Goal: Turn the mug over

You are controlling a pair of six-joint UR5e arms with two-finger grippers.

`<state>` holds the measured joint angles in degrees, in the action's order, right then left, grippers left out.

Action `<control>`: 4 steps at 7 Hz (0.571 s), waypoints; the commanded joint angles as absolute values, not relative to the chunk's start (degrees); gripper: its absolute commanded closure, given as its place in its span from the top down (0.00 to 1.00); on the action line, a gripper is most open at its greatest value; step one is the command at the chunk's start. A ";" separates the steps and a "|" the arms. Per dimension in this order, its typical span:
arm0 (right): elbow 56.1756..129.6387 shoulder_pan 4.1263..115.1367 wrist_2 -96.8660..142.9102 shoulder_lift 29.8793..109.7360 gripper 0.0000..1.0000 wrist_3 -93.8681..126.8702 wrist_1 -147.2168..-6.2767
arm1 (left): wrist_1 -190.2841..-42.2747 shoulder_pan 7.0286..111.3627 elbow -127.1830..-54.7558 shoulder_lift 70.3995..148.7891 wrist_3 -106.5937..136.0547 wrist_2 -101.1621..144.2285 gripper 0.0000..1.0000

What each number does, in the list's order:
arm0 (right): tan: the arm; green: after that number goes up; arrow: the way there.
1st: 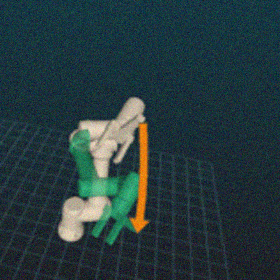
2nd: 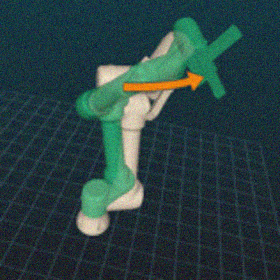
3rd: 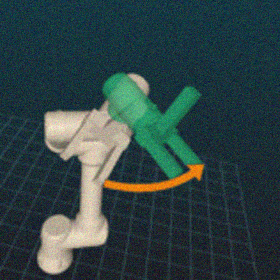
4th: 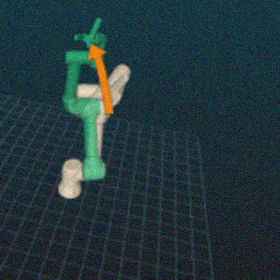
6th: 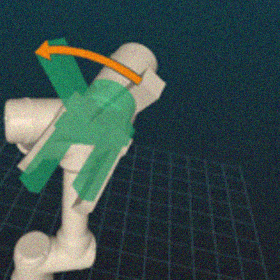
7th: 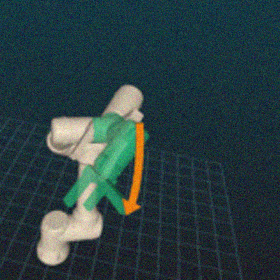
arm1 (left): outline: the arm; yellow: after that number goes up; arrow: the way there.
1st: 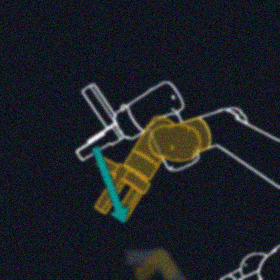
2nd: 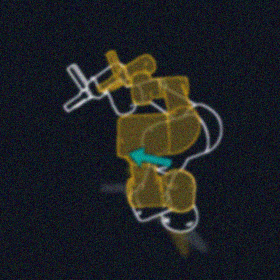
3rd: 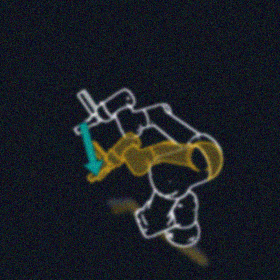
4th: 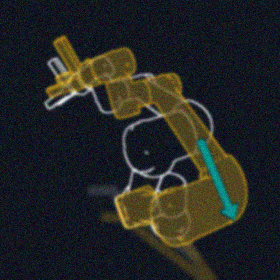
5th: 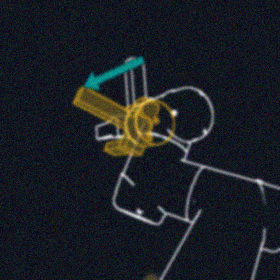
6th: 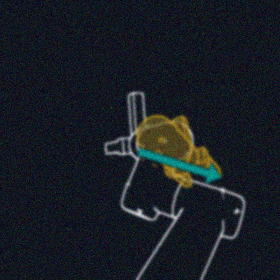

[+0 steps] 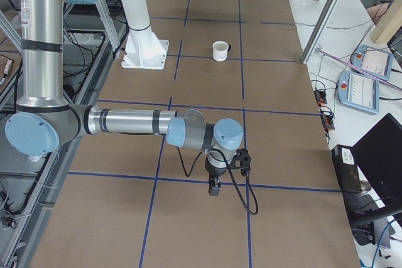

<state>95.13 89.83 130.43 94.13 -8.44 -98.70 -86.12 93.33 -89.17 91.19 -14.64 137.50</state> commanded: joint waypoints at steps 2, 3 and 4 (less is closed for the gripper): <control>95.19 89.82 130.43 94.13 1.00 -8.44 -98.70 | -85.96 93.25 -87.80 92.11 -14.59 136.85 1.00; 95.19 89.82 130.43 94.13 1.00 -8.44 -98.70 | -85.87 93.34 -87.98 91.67 -14.59 136.85 1.00; 95.19 89.82 130.43 94.13 1.00 -8.44 -98.70 | -85.87 93.34 -88.50 91.58 -14.59 136.85 1.00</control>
